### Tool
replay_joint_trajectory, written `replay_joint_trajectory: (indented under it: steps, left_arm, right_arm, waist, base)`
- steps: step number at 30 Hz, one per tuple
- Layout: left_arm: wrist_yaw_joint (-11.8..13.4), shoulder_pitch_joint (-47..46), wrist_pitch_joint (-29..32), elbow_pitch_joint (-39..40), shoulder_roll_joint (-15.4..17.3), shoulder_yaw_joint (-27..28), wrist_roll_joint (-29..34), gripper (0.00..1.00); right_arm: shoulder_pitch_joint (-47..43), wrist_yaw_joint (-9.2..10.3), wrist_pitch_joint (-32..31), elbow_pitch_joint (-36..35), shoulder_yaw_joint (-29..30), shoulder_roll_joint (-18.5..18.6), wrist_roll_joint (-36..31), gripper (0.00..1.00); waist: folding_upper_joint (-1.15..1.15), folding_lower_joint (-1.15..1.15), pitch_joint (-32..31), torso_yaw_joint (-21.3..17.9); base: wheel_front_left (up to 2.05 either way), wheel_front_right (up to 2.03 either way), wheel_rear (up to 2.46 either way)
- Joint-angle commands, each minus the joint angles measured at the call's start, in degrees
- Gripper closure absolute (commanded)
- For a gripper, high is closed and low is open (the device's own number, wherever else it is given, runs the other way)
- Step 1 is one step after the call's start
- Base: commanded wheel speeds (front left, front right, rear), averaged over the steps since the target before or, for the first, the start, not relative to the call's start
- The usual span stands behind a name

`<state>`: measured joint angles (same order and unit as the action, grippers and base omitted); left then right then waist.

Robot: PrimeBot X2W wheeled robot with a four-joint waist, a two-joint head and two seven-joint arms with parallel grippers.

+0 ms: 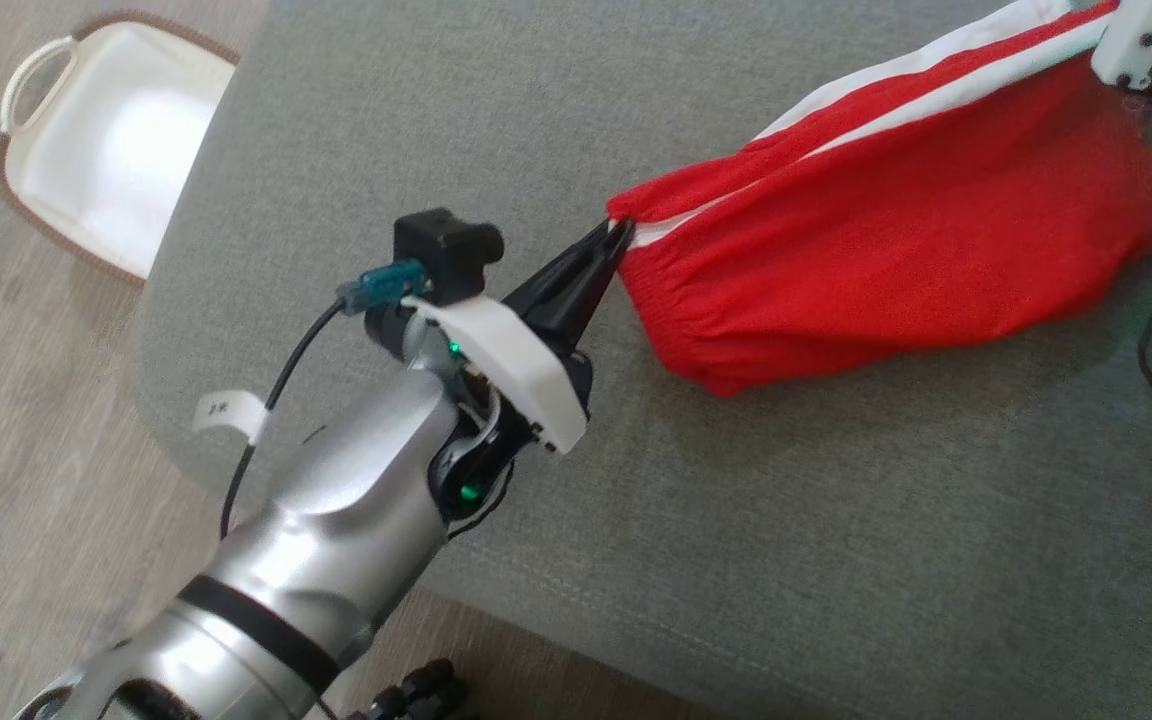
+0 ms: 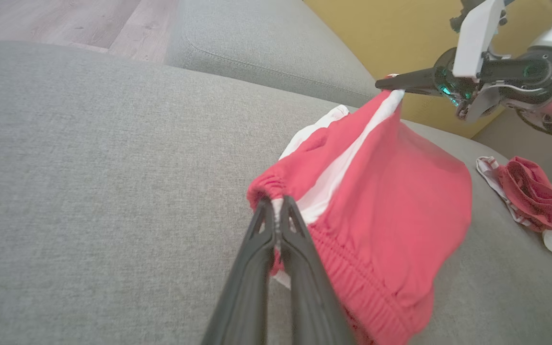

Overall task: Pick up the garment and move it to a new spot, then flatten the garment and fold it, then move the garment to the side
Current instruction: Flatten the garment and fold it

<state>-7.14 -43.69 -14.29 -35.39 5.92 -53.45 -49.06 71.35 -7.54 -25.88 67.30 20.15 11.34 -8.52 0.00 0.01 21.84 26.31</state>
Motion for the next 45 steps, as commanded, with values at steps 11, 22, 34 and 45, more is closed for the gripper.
replay_joint_trajectory:
  steps: [11,22,34,45]
  left_arm:
    - [-0.3,-4.2,-0.7,-1.2,-0.2,2.1,1.1,0.00]
    - [-0.3,-1.7,-0.7,-4.2,1.9,10.1,6.3,0.00]
    - [2.0,6.1,-0.7,-0.7,6.1,21.8,10.1,0.00]
    - [7.5,17.3,-0.7,11.6,7.5,32.2,14.7,0.00]
  right_arm:
    - [4.5,0.05,6.8,-2.2,4.0,-2.6,-5.3,0.00]
    - [4.7,0.05,19.5,2.2,2.1,-5.4,0.7,0.00]
    - [-3.6,0.05,31.8,2.2,-15.1,-7.8,15.3,0.00]
    - [-24.0,0.05,38.1,-15.4,-36.0,-2.7,27.9,0.00]
  waist:
    - [0.00,-0.01,2.8,0.8]
    - [0.00,-0.01,-1.8,-5.5]
    - [0.00,-0.01,-12.3,-13.9]
    - [0.00,-0.01,-20.4,-19.7]
  base:
    - [0.00,0.00,0.00]
    - [0.00,0.00,0.00]
    - [0.00,0.00,0.00]
    - [0.00,0.00,0.00]
